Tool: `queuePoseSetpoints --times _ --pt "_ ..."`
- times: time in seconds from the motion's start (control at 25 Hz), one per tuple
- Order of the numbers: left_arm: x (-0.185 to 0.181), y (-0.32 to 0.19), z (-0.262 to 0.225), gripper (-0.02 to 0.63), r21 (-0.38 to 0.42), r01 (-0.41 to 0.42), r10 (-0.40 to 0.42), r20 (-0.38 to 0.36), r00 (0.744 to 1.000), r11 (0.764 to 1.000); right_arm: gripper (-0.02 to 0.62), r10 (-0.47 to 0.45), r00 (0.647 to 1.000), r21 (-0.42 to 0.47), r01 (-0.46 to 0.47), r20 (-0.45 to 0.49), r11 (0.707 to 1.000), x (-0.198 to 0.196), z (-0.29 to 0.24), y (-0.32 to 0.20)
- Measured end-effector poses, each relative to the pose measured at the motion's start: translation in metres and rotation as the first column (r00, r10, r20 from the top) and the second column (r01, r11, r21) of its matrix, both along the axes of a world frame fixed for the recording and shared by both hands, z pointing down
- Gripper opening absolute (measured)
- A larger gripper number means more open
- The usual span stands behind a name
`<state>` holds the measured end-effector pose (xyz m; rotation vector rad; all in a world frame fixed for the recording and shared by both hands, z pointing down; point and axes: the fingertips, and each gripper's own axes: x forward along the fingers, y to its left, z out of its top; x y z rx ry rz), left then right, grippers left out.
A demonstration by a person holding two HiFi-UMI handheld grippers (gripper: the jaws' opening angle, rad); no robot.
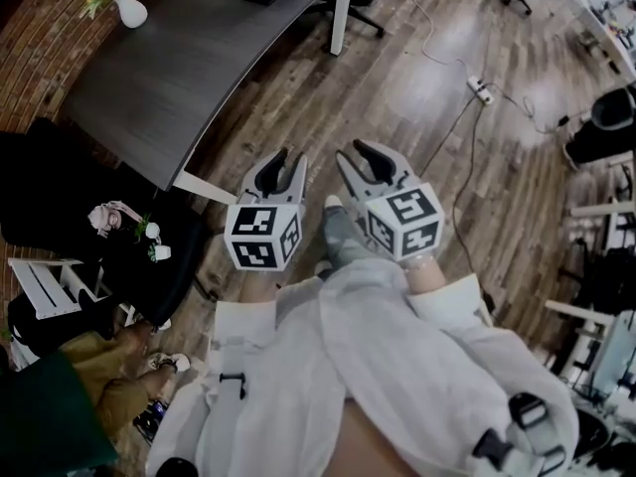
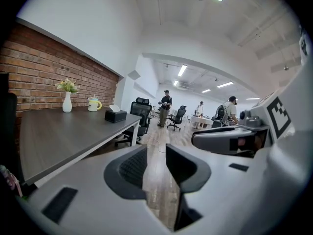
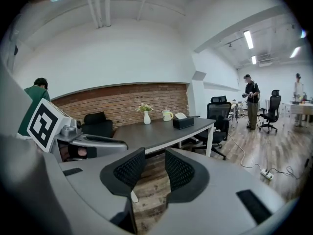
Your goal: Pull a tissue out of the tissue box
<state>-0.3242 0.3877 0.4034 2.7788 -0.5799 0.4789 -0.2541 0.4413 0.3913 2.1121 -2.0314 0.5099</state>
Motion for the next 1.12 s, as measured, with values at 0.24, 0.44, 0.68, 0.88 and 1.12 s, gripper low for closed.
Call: queuePoseSetpoints --times 0.24,0.44,0.68,0.88,1.12 --pt "0.038 -0.066 -0.008 0.114 0.010 0.043 -0.043 0.004 0.999 0.999 0.109 -0.029 1.000 0.010 0.029 -0.006 1.000 0.047 -0.011 -0.067" --pt "0.080 -0.126 -0.019 0.121 0.029 0.081 -0.081 -0.008 0.997 0.996 0.109 -0.070 0.998 0.017 0.070 -0.009 0.997 0.090 -0.018 -0.126" --pt "0.140 -0.174 -0.021 0.121 0.033 0.100 -0.100 -0.012 0.995 0.994 0.109 -0.111 0.994 0.024 0.111 0.014 0.994 0.146 -0.018 -0.175" --pt "0.177 -0.192 -0.017 0.121 0.020 0.086 -0.086 0.011 0.996 0.996 0.109 -0.132 0.990 0.017 0.132 0.042 0.991 0.175 -0.010 -0.201" --pt "0.199 -0.212 -0.007 0.121 -0.003 0.074 -0.073 0.050 0.996 0.997 0.107 -0.118 0.990 0.000 0.119 0.076 0.993 0.199 -0.002 -0.217"
